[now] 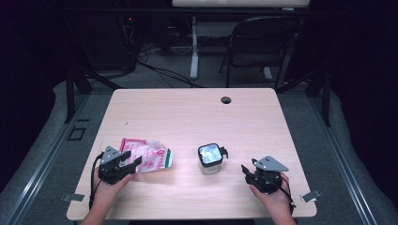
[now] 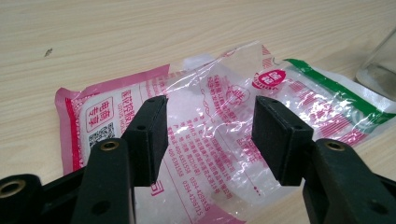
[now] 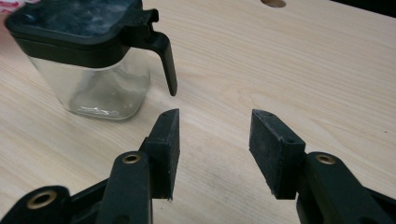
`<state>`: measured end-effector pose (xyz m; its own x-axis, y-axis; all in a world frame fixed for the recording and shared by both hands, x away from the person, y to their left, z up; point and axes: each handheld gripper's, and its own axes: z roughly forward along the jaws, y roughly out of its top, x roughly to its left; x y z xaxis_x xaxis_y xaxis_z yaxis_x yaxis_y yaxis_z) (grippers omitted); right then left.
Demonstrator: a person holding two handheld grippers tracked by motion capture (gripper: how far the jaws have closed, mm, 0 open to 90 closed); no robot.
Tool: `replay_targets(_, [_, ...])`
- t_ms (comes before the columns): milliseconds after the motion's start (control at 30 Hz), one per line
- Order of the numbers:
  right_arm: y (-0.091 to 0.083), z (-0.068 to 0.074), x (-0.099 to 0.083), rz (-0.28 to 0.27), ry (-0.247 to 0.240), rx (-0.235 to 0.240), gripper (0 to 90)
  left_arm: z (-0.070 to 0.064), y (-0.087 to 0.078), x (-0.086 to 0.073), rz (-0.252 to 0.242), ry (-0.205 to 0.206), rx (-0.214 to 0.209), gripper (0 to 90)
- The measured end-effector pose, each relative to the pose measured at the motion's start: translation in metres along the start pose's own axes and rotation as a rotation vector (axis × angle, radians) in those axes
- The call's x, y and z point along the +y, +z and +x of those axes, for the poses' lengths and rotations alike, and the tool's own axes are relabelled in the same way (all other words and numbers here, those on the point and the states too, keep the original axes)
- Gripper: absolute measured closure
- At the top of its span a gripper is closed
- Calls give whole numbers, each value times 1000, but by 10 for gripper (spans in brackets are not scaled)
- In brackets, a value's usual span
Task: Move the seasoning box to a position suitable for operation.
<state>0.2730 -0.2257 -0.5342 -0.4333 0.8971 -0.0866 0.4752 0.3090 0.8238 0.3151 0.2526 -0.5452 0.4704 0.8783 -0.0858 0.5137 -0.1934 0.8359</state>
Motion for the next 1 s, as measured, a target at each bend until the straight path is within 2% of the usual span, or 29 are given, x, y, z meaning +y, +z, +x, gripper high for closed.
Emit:
replay_targets(100, [-6, -1, 0, -15, 8, 10, 547, -1, 0, 2, -2, 1, -5, 471])
replay_targets(200, [-15, -6, -1, -73, 30, 8, 574, -2, -1, 3, 3, 17, -15, 488])
replay_targets(233, [-15, -6, -1, -73, 30, 8, 574, -2, -1, 3, 3, 17, -15, 492])
replay_targets(267, [-14, -12, -1, -72, 69, 37, 573, -2, 0, 3, 9, 15, -19, 496])
replay_targets(300, [-14, -12, -1, -72, 69, 37, 573, -2, 0, 3, 9, 15, -19, 498])
replay_targets(333, [-9, -16, -3, -46, 117, 87, 573, -3, 0, 3, 8, 15, -22, 498])
replay_targets(367, [-9, -16, -3, -46, 117, 87, 573, -3, 0, 3, 8, 15, -22, 498])
replay_targets(400, [-3, -17, -6, -20, 144, 111, 574, -3, 0, 2, -3, 13, -25, 498])
replay_targets(433, [-3, -17, -6, -20, 144, 111, 574, -3, 0, 2, -3, 13, -25, 498])
replay_targets(467, [-1, -14, -5, 7, 121, 105, 578, -4, -1, 1, 1, 20, -24, 497])
replay_targets(500, [-1, -14, -5, 7, 121, 105, 578, -4, -1, 1, 1, 20, -24, 498])
replay_targets(533, [0, -11, -2, 4, 91, 102, 593, -5, -4, 0, -2, 27, -24, 497])
replay_targets(567, [0, -11, -2, 4, 91, 102, 593, -5, -4, 0, -2, 27, -24, 497])
replay_targets(667, [7, -6, 0, 9, 62, 130, 606, -5, -8, -1, -5, 30, -21, 497])
replay_targets(733, [9, -5, 0, 15, 58, 136, 615, -4, -8, -2, -12, 30, -19, 497])
replay_targets(767, [11, -4, 0, 23, 52, 133, 622, -4, -10, -3, -1, 24, -19, 497])
replay_targets(867, [18, -1, 2, 36, 44, 148, 647, -2, -11, -4, -16, 3, -22, 498])
replay_targets(1000, [24, 0, 3, 49, 32, 156, 650, -1, -14, -5, -16, 2, -17, 497])
